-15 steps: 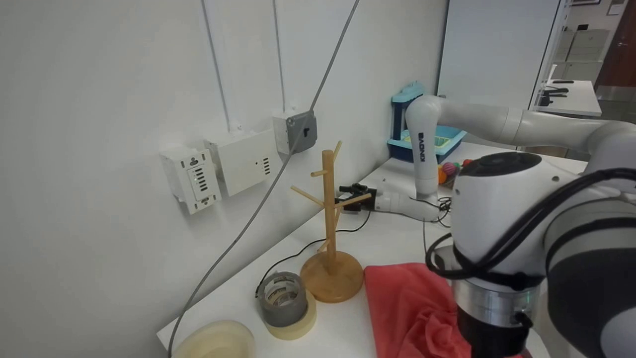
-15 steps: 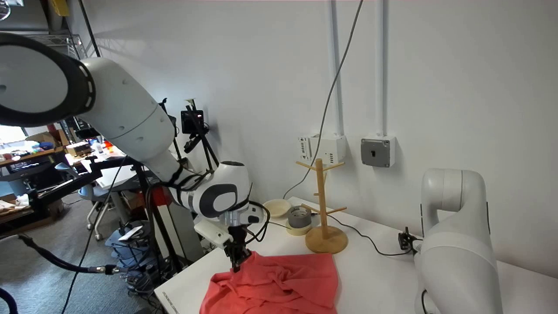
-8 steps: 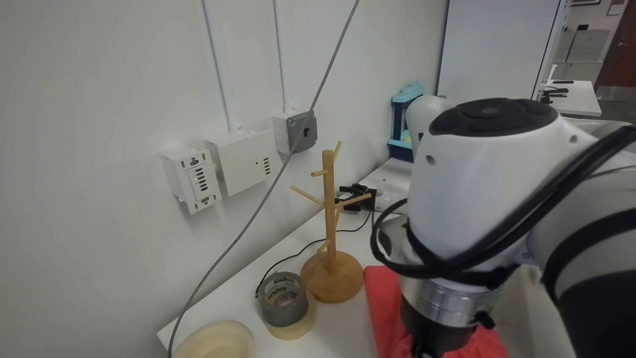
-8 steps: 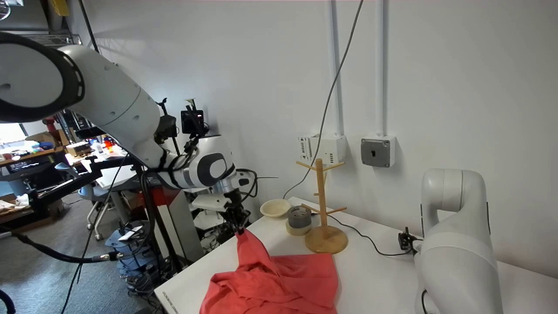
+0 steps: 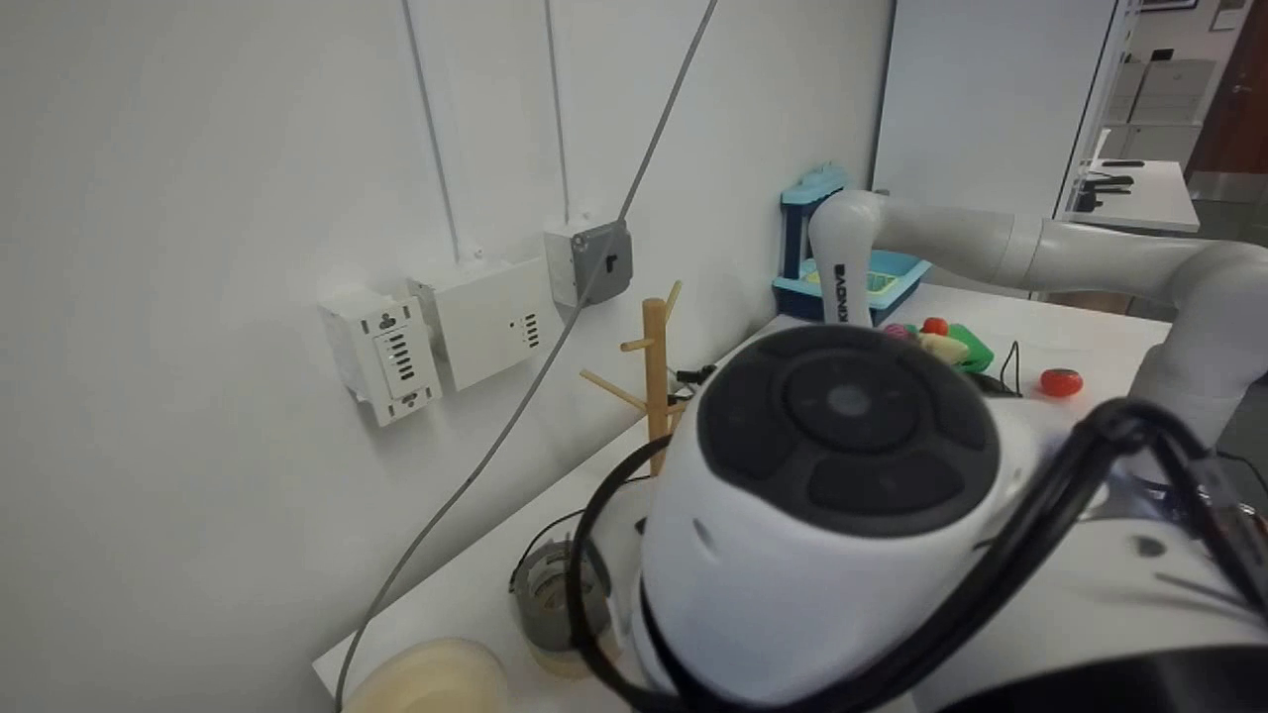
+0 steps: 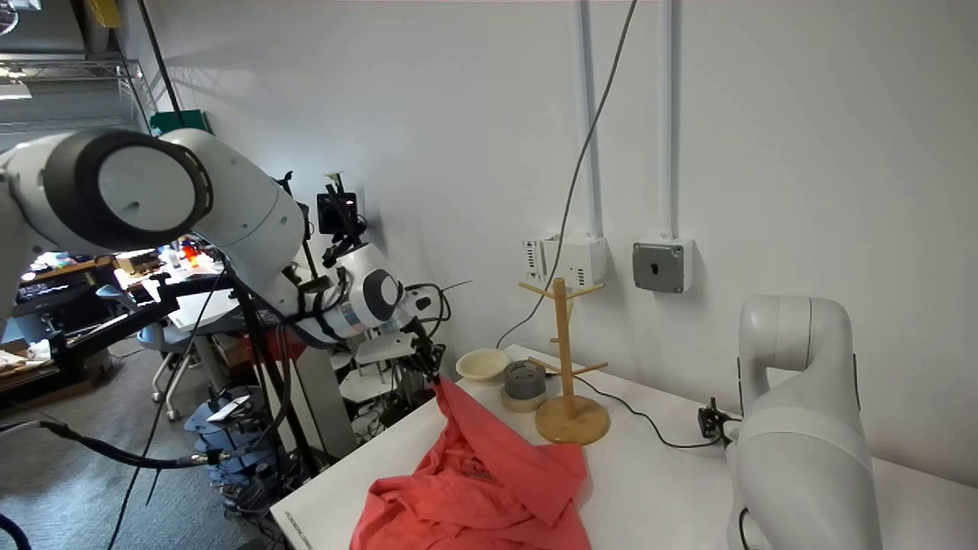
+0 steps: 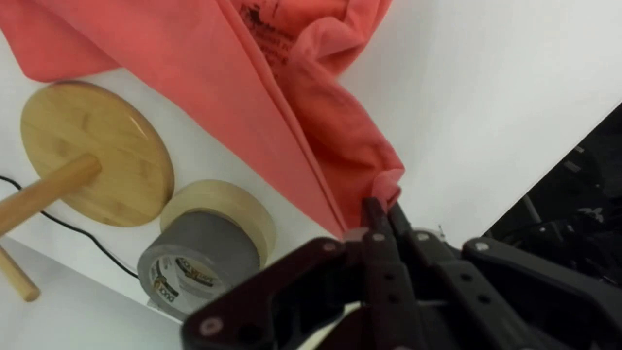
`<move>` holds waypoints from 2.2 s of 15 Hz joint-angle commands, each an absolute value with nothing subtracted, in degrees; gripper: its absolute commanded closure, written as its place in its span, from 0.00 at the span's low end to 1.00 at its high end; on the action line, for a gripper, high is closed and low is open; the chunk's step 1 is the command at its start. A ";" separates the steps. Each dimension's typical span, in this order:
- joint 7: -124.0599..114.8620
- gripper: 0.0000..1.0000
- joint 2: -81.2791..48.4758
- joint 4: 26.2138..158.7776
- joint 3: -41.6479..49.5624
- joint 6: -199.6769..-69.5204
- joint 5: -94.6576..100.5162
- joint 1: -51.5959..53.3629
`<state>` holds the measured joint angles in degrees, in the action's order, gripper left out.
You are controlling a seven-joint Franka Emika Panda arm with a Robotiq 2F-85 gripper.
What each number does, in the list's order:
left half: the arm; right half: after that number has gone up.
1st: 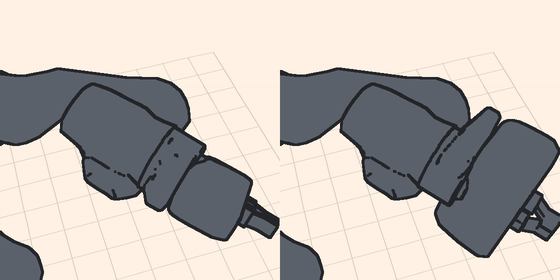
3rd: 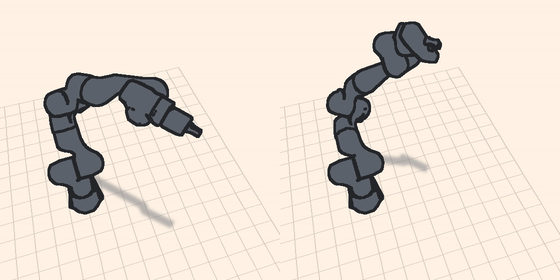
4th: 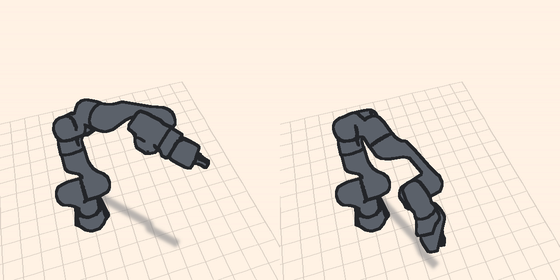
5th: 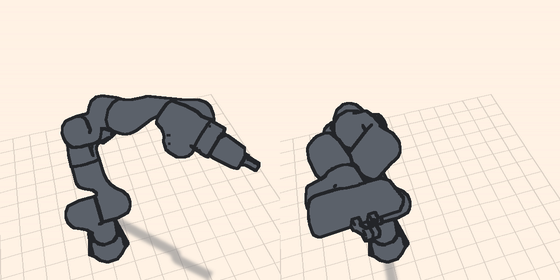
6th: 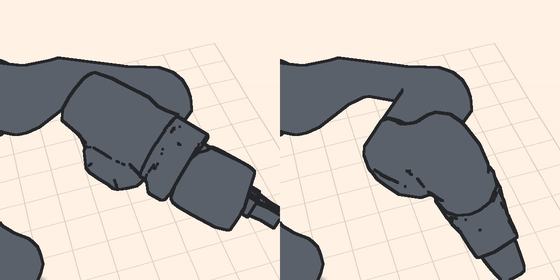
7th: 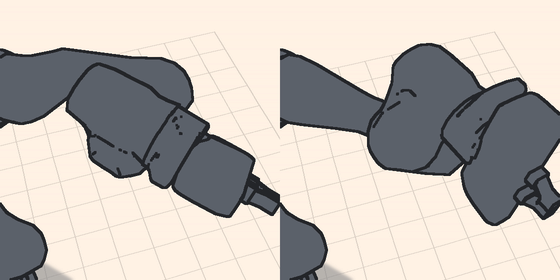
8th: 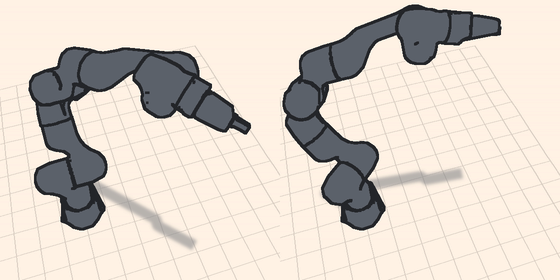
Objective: Move the shirt away from you then unfold it
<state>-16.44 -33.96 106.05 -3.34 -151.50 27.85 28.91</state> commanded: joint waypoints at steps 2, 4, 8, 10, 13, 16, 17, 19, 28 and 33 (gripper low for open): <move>-17.28 0.99 -43.54 95.35 0.52 -157.23 30.44 33.14; -15.98 0.99 -45.84 92.80 0.96 -158.93 28.42 33.60; -14.94 0.56 -48.20 89.44 2.16 -159.59 27.16 34.02; -14.49 0.42 -48.39 88.75 2.16 -158.64 26.48 33.78; -13.89 0.18 -46.65 90.76 1.25 -155.16 24.45 33.14; -13.31 0.00 -43.76 93.89 -0.33 -146.31 20.65 31.62; -12.97 0.00 -42.91 94.60 -0.83 -143.50 19.68 31.05; -12.55 0.00 -40.98 96.22 -1.35 -139.53 18.82 29.88; -8.17 0.00 -29.25 106.24 -3.44 -137.74 15.07 18.77; -7.23 0.00 -24.39 112.93 -4.24 -139.57 9.05 12.58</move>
